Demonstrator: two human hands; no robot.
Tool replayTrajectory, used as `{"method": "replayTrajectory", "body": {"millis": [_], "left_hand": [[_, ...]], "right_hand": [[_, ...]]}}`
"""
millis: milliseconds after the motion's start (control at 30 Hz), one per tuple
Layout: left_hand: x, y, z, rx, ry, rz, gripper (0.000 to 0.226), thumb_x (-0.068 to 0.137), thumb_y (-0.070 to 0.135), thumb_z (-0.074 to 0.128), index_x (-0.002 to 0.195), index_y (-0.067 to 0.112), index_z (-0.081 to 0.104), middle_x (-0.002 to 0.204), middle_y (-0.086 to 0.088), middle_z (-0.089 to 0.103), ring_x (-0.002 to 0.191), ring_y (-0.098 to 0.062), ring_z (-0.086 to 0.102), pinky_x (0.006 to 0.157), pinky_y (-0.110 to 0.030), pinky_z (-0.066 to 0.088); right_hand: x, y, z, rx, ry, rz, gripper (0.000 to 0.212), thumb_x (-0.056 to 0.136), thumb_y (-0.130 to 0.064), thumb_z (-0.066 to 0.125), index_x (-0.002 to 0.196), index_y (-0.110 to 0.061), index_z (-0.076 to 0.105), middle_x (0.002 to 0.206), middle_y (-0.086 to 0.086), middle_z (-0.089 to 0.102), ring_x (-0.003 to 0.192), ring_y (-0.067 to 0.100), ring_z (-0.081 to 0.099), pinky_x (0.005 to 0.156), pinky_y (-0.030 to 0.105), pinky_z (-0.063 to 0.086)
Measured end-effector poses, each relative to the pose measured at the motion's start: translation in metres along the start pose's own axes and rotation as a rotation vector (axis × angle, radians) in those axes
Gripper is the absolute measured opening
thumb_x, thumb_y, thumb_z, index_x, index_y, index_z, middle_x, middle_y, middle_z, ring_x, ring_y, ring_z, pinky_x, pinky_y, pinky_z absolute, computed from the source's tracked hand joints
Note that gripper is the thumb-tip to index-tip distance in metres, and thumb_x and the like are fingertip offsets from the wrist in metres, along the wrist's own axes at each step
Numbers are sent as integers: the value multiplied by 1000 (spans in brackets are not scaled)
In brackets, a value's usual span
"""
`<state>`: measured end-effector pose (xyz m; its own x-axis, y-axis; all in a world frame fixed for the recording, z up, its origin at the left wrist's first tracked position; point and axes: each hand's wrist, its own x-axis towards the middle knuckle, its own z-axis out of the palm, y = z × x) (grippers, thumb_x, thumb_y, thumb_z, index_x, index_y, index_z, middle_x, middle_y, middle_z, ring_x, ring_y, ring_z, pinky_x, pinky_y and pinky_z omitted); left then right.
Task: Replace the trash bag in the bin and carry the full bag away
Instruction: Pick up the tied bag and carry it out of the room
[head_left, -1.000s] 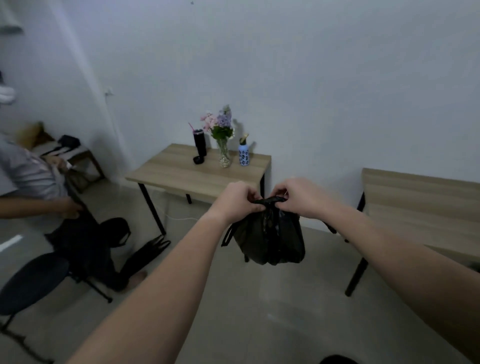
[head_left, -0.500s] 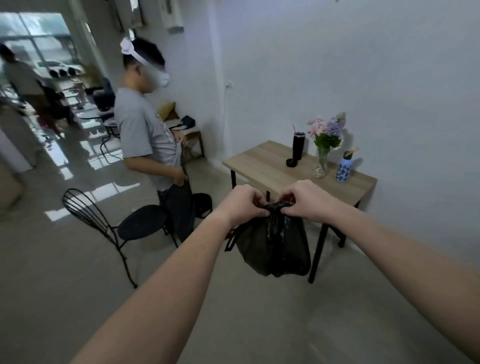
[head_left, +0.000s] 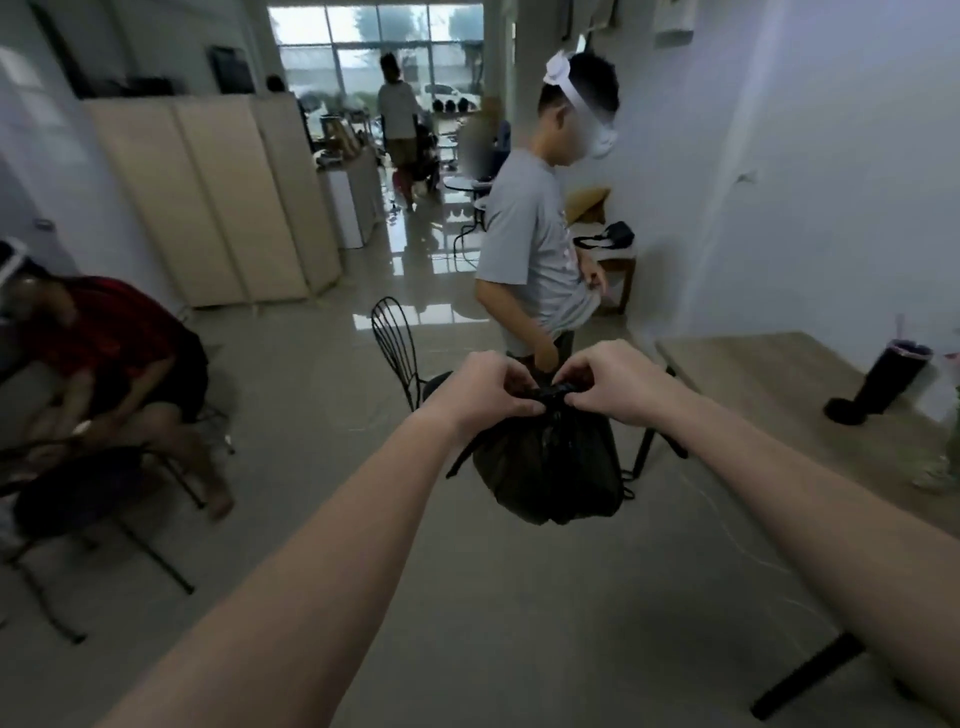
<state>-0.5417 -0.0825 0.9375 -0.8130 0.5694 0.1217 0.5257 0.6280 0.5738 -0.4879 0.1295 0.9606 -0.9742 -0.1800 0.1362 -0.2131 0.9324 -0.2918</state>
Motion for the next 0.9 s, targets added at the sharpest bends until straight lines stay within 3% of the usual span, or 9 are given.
{"method": "replayTrajectory", "body": {"millis": [167,400,567,700,900], "left_hand": [[-26,-62,-47,37,137,-146,18,84,39,83,98,28,81,88,15,75,85,2,68,73,-16,49],[-63,-164,-121,116,226,-319,9,84,35,83,89,29,81,81,14,75,79,3,67,69,-18,45],[-97,-229,-179,127,275,-415,11,86,34,82,91,25,82,84,11,77,82,-2,70,80,-29,58],[-129,-284,-224,125,323,-486,8,86,33,83,88,25,82,82,11,76,81,-2,70,81,-33,60],[-195,-362,-281,143,410,-613,8,85,34,83,81,30,79,82,13,73,81,0,67,74,-25,54]], "right_hand": [[75,-53,26,45,-42,-163,25,83,-24,78,108,-29,80,99,-8,77,92,8,69,79,25,53],[172,-153,79,90,-110,-331,23,84,-24,77,106,-28,81,97,-9,76,91,8,68,82,27,56],[234,-229,114,138,-156,-401,23,84,-24,76,105,-29,80,96,-11,76,91,5,69,84,25,57],[280,-299,143,162,-192,-479,22,86,-24,77,107,-29,80,99,-10,76,91,5,69,83,24,56],[334,-409,190,189,-257,-622,22,87,-25,77,108,-30,79,99,-13,74,93,4,67,84,24,56]]}}
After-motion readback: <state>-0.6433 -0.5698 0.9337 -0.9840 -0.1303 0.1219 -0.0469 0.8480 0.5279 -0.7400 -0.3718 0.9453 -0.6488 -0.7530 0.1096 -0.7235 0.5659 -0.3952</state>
